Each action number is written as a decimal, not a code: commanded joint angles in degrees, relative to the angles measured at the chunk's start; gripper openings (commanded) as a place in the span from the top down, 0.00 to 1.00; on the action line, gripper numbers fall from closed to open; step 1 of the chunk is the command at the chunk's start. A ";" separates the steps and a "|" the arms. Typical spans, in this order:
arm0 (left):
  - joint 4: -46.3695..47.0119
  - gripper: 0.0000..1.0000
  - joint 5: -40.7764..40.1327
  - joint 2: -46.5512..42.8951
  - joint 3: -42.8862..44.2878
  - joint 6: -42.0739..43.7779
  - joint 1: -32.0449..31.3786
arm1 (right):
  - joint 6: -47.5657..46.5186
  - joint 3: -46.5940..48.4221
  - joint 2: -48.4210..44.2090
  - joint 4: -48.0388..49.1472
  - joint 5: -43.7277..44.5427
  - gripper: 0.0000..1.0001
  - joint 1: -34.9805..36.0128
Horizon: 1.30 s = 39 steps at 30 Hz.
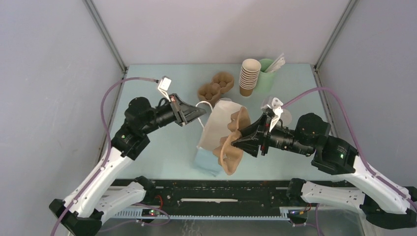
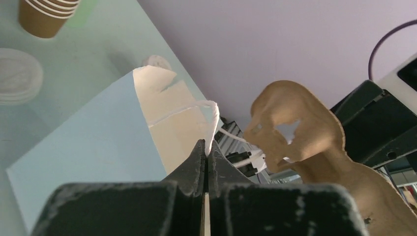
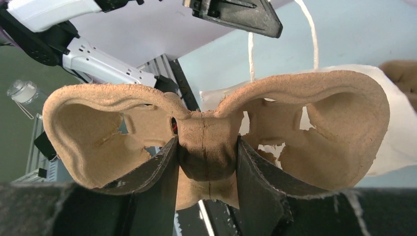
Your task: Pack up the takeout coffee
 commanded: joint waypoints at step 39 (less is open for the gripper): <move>10.86 1.00 -3.77 -1.62 -8.27 -2.71 -4.90 | -11.33 13.65 21.06 -16.44 -14.06 0.60 -6.55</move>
